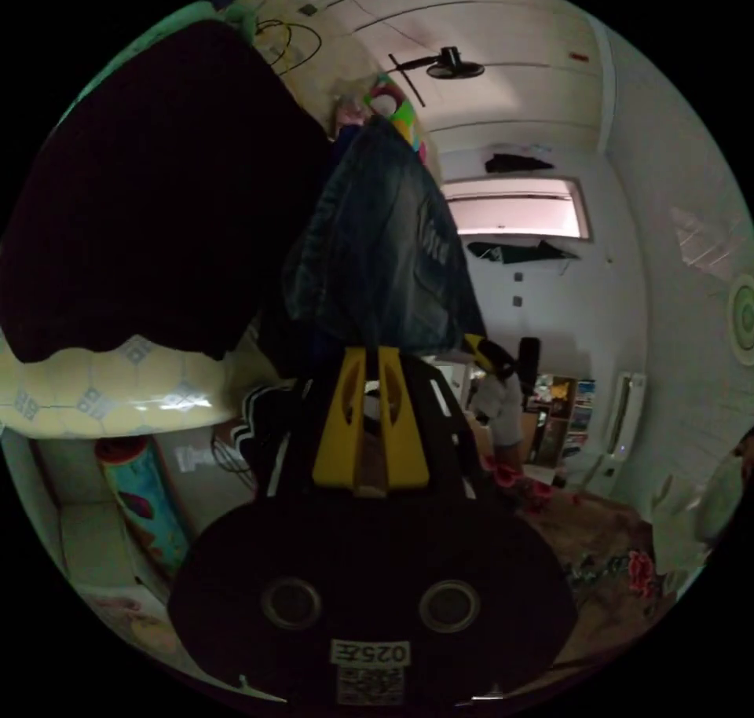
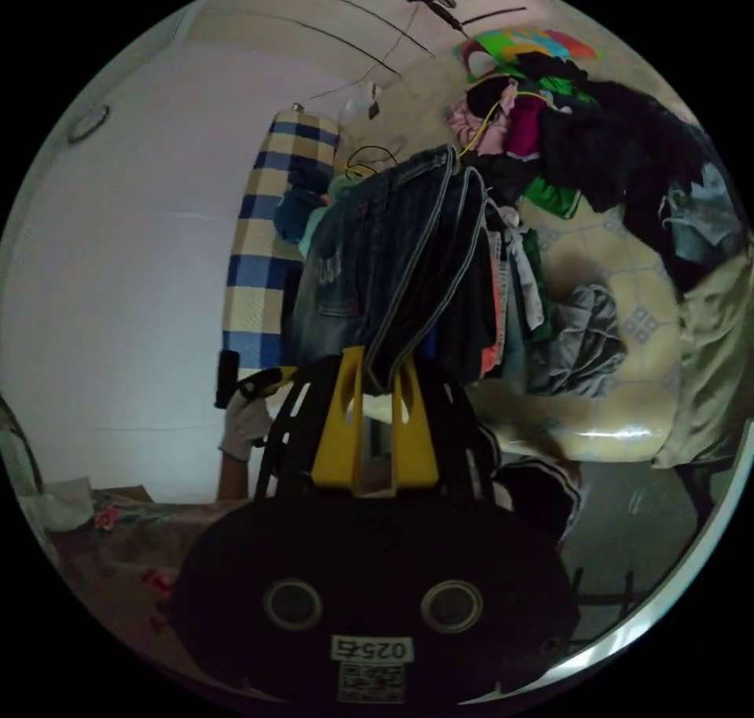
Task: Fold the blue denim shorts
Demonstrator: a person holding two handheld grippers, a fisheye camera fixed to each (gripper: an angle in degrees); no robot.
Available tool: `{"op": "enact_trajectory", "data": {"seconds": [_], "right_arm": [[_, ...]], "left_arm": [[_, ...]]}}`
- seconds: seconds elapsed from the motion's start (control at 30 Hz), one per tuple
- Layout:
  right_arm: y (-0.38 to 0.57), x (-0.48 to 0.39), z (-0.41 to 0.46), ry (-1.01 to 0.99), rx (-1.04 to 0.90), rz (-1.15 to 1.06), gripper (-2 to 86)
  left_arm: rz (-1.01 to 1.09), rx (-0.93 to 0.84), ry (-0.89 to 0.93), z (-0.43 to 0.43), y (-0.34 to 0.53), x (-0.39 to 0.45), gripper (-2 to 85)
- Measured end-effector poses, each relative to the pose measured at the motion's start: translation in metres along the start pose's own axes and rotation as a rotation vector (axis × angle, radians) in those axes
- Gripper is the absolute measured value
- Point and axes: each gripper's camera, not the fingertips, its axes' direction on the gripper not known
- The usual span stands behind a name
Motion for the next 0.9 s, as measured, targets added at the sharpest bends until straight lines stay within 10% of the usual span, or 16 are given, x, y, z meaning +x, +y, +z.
{"op": "enact_trajectory", "data": {"seconds": [0.2, 0.33, 0.5, 0.67, 0.9], "right_arm": [[0.013, -0.043, 0.019, 0.011, 0.047, -0.043, 6.8], [0.053, -0.063, -0.021, 0.047, 0.207, -0.045, 9.0], [0.142, -0.129, -0.125, 0.442, 0.608, -0.148, 8.6], [0.218, -0.208, -0.186, 0.819, 1.243, -0.278, 3.2], [0.181, -0.127, -0.245, 0.69, 1.256, -0.209, 3.7]], "left_arm": [[-0.019, 0.039, 0.015, 0.024, 0.022, -0.011, 2.3], [-0.039, 0.194, -0.321, -0.023, 0.072, 0.028, 5.3], [0.364, 0.554, -0.507, -0.067, 0.12, 0.176, 3.9], [0.768, 0.866, -0.548, 0.05, 0.142, 0.35, 0.2], [0.89, 0.883, -0.225, 0.267, 0.125, 0.45, 5.6]]}}
